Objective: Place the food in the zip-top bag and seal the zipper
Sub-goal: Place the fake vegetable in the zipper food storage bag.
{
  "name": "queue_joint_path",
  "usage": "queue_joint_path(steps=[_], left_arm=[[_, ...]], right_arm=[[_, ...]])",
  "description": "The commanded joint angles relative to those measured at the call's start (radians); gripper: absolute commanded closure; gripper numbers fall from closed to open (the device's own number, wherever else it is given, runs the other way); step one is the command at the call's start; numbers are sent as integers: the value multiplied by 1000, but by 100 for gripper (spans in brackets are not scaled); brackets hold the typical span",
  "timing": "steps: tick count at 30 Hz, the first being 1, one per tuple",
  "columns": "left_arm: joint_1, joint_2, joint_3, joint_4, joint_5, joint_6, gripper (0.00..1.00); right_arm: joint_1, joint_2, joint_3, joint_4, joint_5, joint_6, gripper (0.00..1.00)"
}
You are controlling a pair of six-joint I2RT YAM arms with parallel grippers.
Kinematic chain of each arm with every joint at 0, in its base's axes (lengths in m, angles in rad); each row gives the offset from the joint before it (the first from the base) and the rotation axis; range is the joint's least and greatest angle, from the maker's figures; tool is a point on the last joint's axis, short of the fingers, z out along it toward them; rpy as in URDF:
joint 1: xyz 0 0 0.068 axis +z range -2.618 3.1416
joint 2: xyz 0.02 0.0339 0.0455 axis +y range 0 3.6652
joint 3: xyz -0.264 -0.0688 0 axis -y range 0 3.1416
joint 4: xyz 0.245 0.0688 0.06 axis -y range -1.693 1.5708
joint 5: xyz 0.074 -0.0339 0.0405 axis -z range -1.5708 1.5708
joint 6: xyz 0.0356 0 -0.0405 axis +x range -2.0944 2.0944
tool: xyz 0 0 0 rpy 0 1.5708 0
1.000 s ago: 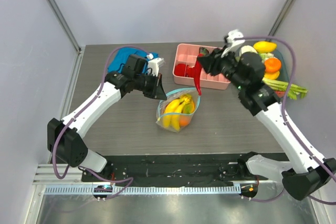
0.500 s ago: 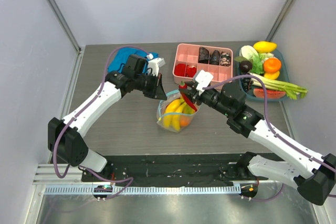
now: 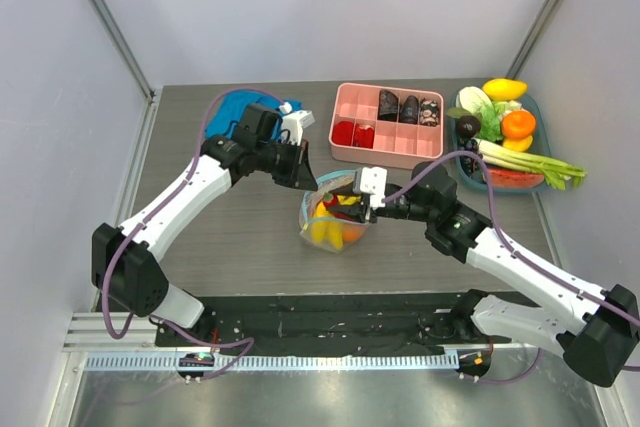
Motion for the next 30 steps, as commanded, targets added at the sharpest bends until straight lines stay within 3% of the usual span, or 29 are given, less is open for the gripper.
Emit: queue_joint_path(steps=[1,8,15,18,21,22,23,25,30], left_arm=[[8,-8,28,5,21,7,100],[13,-15,20,2,28,5,100],[14,-9,22,3,36,5,100],[14,-6,23,2,39,5,100],[16,-9,30,-1,45,5,100],[16,-12,30,-1,44,5,100],[16,-15,28,-1,44,5,100],[17,-17,26,-1,47,5,100],[17,-14,31,2,50,9,100]], right_arm=[[5,15,62,-106,-181,-152,99],[4,90,188,-458,-159,-349,99],[1,150,300,-655,-109,-545,97],[3,182,332,-738,-106,-616,88],[1,229,402,-825,-90,-614,53],[1,239,424,-854,-88,-602,32],[1,249,445,-859,-80,-557,26],[1,260,496,-867,-77,-515,21],[5,231,532,-887,-132,-449,19]])
